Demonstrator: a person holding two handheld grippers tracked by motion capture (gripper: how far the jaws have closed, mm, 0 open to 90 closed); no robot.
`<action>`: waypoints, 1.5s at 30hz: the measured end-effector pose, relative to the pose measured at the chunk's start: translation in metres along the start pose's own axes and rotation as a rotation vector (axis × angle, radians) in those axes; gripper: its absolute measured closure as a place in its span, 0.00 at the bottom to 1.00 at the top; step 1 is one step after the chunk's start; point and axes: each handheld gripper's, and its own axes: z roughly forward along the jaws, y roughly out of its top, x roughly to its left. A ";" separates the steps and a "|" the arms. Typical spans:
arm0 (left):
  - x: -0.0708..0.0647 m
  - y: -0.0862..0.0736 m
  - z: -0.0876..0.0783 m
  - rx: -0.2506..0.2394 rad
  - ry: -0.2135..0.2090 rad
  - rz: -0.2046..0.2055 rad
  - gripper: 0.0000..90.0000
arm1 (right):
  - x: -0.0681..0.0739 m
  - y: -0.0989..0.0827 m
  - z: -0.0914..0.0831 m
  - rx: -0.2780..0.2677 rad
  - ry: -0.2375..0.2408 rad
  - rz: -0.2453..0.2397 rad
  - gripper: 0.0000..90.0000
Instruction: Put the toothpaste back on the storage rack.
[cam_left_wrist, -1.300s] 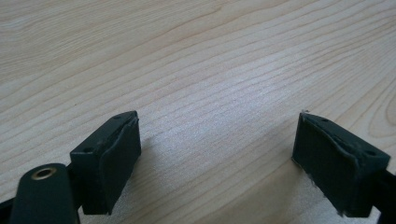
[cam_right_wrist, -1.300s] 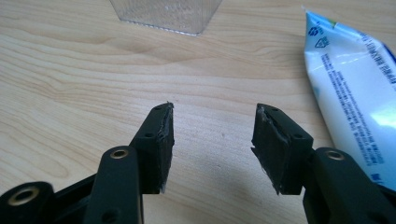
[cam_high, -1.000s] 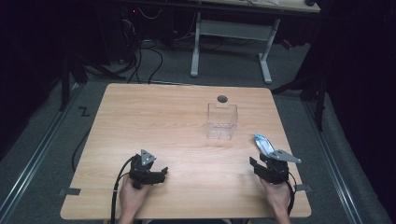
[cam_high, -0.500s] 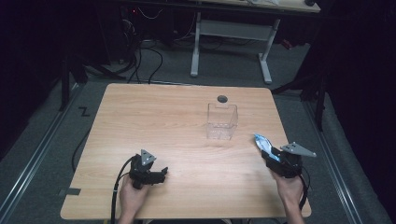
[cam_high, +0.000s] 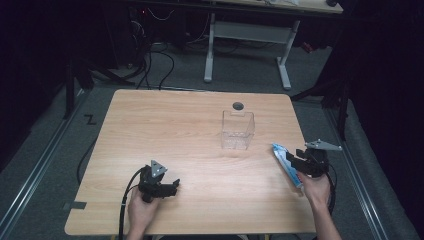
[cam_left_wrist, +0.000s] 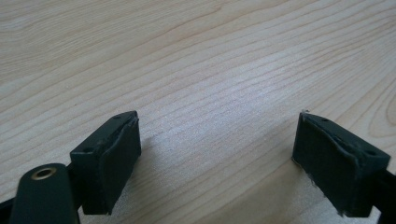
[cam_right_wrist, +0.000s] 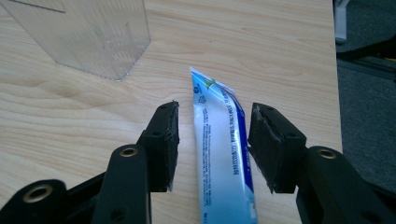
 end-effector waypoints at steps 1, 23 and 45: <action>0.000 0.000 0.000 0.000 0.000 0.000 0.17 | -0.001 0.001 0.002 0.008 0.002 0.001 0.59; 0.000 0.000 0.000 0.000 0.000 0.000 0.17 | -0.016 0.009 0.049 0.164 0.017 0.060 0.48; 0.000 0.001 0.001 0.001 0.004 -0.004 0.17 | -0.014 0.007 0.079 0.308 0.053 0.034 0.55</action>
